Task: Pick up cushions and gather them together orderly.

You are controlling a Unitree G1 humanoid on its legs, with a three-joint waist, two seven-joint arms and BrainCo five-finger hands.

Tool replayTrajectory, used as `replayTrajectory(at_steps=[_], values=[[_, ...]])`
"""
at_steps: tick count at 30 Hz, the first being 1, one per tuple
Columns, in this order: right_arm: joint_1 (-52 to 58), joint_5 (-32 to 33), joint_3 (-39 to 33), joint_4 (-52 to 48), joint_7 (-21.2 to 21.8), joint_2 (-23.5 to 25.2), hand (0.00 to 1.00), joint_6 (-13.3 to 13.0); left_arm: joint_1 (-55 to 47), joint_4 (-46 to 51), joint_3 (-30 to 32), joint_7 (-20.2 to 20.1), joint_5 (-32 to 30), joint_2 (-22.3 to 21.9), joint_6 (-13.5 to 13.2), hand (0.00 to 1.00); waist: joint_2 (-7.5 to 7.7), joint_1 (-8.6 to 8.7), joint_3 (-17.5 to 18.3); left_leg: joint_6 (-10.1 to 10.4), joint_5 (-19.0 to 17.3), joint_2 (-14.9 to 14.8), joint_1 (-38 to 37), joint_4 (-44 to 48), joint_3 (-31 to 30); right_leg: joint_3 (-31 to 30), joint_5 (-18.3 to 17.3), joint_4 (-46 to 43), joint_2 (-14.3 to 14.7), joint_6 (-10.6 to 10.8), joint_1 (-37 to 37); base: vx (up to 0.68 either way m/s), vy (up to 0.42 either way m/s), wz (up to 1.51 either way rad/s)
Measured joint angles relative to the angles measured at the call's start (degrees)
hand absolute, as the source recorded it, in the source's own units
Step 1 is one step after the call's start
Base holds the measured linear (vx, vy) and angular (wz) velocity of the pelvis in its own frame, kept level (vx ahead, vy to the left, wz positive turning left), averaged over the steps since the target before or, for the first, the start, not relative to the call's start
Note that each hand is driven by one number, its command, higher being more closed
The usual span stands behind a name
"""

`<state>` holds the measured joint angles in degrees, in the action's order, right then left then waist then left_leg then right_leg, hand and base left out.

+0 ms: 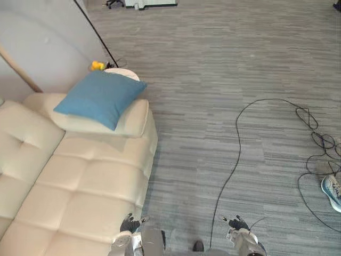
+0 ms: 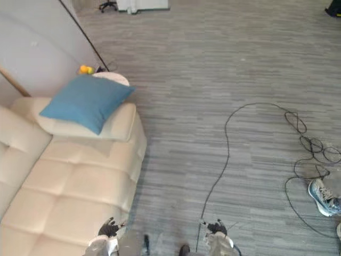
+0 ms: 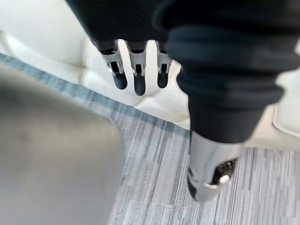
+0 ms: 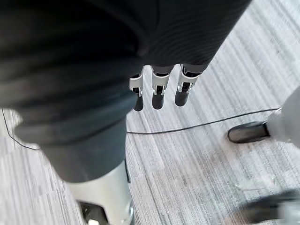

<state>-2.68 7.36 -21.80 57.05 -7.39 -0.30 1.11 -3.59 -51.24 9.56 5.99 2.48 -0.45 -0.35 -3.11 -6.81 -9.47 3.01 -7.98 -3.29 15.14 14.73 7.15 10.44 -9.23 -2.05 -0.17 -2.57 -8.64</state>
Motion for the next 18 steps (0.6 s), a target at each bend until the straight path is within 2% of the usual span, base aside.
replayTrajectory(at_steps=[1,2,3,4,6,7,8,10,12,14,16,18], values=[[0.5,0.0,0.0,0.1,0.0,-0.4,0.0,0.1,0.0,0.0,0.0,0.0,0.0,0.1,-0.1,0.0,0.11,-0.94,0.2,-0.2,6.1,0.6,-0.4,-1.9,0.0,-0.7,-1.2,0.3,-0.2,1.0,-1.4,0.39,0.185,-0.13],[0.6,-0.1,0.0,0.4,0.0,0.1,0.0,0.2,0.0,-0.1,0.0,0.0,0.0,0.2,-0.1,0.0,1.08,-1.61,1.4,-3.0,7.0,2.2,-1.3,-2.3,0.3,-1.9,-2.6,0.0,-1.7,1.9,-1.7,0.41,0.175,-0.17],[0.6,-0.1,0.1,0.4,0.0,0.3,0.0,0.3,-0.1,-0.1,0.0,-0.1,0.0,0.9,-0.1,0.0,2.34,-1.75,2.3,-4.0,5.8,3.6,-1.3,-2.3,0.4,-2.0,-3.5,-0.9,-3.1,2.7,-1.4,0.47,0.145,-0.11],[0.8,-0.4,0.1,0.5,0.2,0.2,0.0,0.4,-0.1,-0.1,0.0,-0.2,0.1,1.4,0.0,0.0,2.89,-1.75,2.3,-5.5,4.4,4.4,-1.9,-1.4,1.2,-3.0,-4.0,-3.5,-4.3,3.6,-1.0,0.5,0.147,-0.13],[1.3,-0.6,0.1,0.4,0.2,0.0,0.0,0.4,-0.4,-0.3,-0.4,-0.1,0.2,1.3,0.1,0.0,2.64,-2.31,2.5,-6.0,2.0,4.9,-5.7,-1.1,2.0,-6.2,-5.0,-17.5,-5.3,6.1,2.7,0.48,0.179,-0.19],[1.7,-0.6,0.2,0.4,0.3,0.1,0.0,0.4,-0.5,-0.5,-0.7,-0.2,0.3,1.4,0.2,0.0,2.58,-2.18,2.4,-6.0,0.5,5.0,-8.2,-1.6,1.7,-7.1,-3.9,-29.3,-5.9,10.4,7.0,0.43,0.171,-0.02],[2.3,-0.6,0.8,0.1,0.7,0.7,0.0,0.4,-0.6,-0.6,-1.3,-0.5,0.6,1.6,0.8,0.0,2.83,-2.04,2.1,-5.9,-1.5,5.5,-12.3,-1.7,1.3,-7.8,-1.2,-46.0,-7.4,14.8,13.4,0.54,0.16,0.18],[4.0,-0.6,2.1,0.0,1.0,0.9,0.0,0.5,-1.0,-0.8,-2.0,-0.7,0.6,1.8,1.1,0.0,2.86,-1.26,2.2,-5.7,-2.4,5.9,-16.7,-2.3,0.1,-6.8,-2.0,-53.1,-9.0,13.4,17.2,0.46,0.076,0.44],[3.7,-0.7,1.7,-0.2,1.4,0.7,0.0,0.4,-1.2,-1.2,-2.2,-0.8,0.9,1.9,1.1,0.0,3.16,-0.47,2.4,-5.7,-2.4,5.6,-21.8,-5.8,-2.1,-3.2,-4.4,-47.5,-10.5,10.3,20.0,0.37,0.011,0.58],[3.2,-0.7,1.1,0.0,1.5,0.7,0.0,0.4,-1.2,-1.2,-2.1,-0.8,1.2,1.7,1.1,0.0,2.99,0.24,2.4,-5.3,-3.1,4.5,-23.6,-7.8,-4.4,-1.6,-4.3,-34.2,-9.8,9.0,21.6,0.42,-0.076,0.72],[3.1,-0.6,0.5,0.2,1.7,1.0,0.0,0.5,-1.2,-1.3,-1.9,-0.8,1.2,1.7,1.1,0.0,2.83,0.43,2.3,-4.8,-5.2,3.5,-24.5,-7.8,-6.7,-4.5,-0.1,-20.2,-7.7,7.9,23.3,0.44,-0.186,0.65],[3.4,-0.5,-0.1,0.2,1.7,0.9,0.0,0.5,-1.6,-1.4,-0.8,-0.6,1.3,1.6,1.1,0.0,3.03,0.57,2.4,-3.2,-7.5,3.0,-25.7,-7.4,-9.6,-9.8,8.4,-8.5,-6.0,8.0,23.1,0.4,-0.279,0.65]])
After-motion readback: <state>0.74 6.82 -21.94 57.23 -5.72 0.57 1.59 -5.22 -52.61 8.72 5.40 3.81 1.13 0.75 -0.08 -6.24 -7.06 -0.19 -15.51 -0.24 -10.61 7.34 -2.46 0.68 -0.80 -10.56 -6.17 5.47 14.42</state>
